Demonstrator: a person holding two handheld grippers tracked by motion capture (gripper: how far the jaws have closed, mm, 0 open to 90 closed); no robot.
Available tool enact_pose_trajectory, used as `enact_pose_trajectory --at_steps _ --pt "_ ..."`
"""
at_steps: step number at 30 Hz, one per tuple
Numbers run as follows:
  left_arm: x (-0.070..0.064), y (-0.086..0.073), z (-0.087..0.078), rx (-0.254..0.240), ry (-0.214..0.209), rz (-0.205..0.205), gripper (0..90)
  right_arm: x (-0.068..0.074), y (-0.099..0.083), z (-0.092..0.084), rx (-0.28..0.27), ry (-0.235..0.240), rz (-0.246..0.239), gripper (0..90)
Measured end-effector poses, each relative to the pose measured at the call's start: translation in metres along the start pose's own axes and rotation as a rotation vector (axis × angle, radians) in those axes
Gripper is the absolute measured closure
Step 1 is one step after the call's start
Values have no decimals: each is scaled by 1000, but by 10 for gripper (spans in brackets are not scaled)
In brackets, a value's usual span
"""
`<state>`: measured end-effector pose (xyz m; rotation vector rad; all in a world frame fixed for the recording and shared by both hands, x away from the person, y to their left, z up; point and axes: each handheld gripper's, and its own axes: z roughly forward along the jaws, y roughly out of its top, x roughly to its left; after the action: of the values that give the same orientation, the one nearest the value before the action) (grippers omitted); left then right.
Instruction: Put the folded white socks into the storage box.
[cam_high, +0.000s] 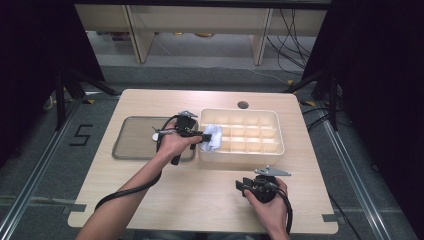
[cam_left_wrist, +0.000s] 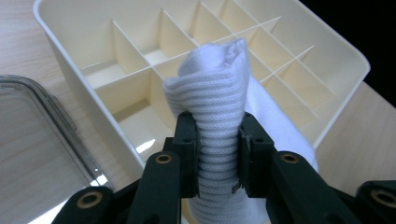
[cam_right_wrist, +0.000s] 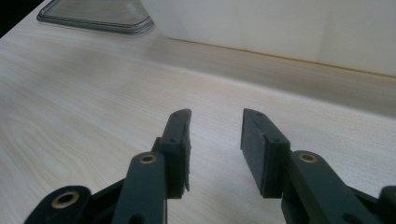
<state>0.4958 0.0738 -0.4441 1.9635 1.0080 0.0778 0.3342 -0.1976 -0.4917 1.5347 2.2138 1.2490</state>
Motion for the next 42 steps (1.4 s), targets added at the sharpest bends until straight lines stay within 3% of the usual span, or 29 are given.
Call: enact_pose_trajectory --at_steps 3,8,14,16,17,18,20,21,24,25,27,28,30,32,36,37,38,39,42 --pt "-2 1 3 39 46 76 715 0 0 0 0 -2 -3 629" --pt "-6 0 5 55 81 124 713 1 0 0 3 -2 3 629" --pt "-14 3 7 107 137 215 712 1 0 -1 -8 -11 -13 628" --pt "-15 2 8 119 153 222 712 3 0 -1 -8 1 17 628" --pt "-16 2 9 122 167 227 713 1 0 -2 -10 -14 -13 628" --pt "-16 2 9 133 171 227 713 3 0 -1 -12 -2 14 628" --pt "-17 3 9 155 177 222 713 3 0 -2 6 -12 17 627" --pt "-18 3 10 154 187 223 713 1 0 -1 -8 -18 -15 627" --pt "-20 4 11 164 200 232 713 1 0 -1 -8 -15 -14 626" --pt "-21 4 12 180 211 246 713 4 0 -2 -3 -12 17 626" --pt "-22 4 13 186 220 255 713 4 0 -1 -9 3 22 625" --pt "-22 4 13 187 221 264 714 1 1 -1 -14 0 -9 625" --pt "-23 4 14 195 228 270 716 1 1 -3 -8 -28 -18 625" --pt "-23 5 14 213 226 269 717 3 0 -1 -5 -4 28 623" --pt "-24 6 15 222 236 284 718 3 0 -2 -10 -4 29 622" --pt "-24 7 16 230 235 284 718 -1 1 -2 -13 -15 -3 622" --pt "-24 8 16 245 230 287 718 -1 1 -3 -7 -27 -5 622" --pt "-24 8 16 246 233 291 718 2 1 -4 4 -24 32 622" --pt "-24 11 17 270 226 294 720 2 1 -2 -2 -15 33 622"
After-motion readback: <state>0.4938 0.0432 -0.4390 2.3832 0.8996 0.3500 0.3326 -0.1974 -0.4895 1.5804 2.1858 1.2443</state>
